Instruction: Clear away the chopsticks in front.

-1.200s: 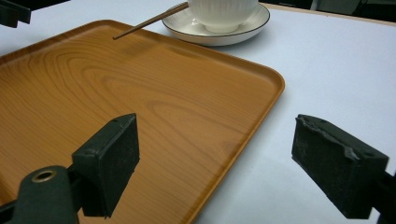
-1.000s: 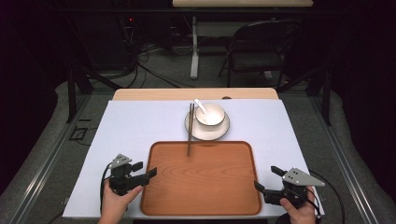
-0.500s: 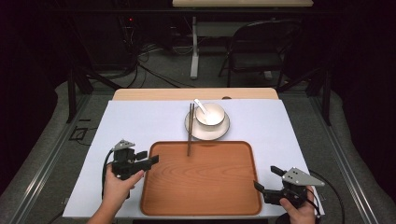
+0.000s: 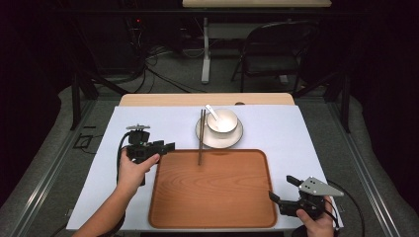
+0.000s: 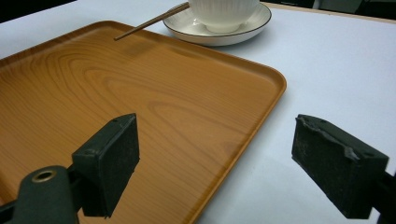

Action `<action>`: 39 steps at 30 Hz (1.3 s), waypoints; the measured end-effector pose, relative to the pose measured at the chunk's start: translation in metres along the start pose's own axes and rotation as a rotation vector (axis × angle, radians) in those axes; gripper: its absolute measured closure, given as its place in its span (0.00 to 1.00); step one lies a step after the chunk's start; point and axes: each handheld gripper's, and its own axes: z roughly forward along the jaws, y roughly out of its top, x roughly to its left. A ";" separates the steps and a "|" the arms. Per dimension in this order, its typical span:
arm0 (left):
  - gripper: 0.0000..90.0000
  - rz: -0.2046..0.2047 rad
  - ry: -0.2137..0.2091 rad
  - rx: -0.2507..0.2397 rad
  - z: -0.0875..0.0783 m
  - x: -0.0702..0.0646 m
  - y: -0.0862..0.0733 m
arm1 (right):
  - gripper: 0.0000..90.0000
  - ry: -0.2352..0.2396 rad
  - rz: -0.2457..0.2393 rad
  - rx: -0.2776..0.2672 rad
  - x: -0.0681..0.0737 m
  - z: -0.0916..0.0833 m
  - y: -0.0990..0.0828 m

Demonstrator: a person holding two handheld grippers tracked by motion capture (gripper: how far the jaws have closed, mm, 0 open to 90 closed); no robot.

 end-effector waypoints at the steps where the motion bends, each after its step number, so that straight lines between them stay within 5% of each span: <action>1: 0.49 0.000 0.000 0.000 0.000 0.000 0.000 | 0.16 0.000 0.000 0.000 0.000 0.000 0.000; 17: 0.54 -0.057 -0.011 0.077 0.040 -0.001 0.046 | 0.16 0.003 0.005 0.000 -0.001 -0.001 0.000; 22: 0.59 -0.056 0.021 0.099 0.055 -0.002 0.057 | 0.16 0.006 0.008 0.001 -0.002 -0.001 0.000; 39: 0.77 -0.081 0.043 0.189 0.103 -0.003 0.072 | 0.16 0.008 0.010 -0.003 -0.002 -0.001 -0.001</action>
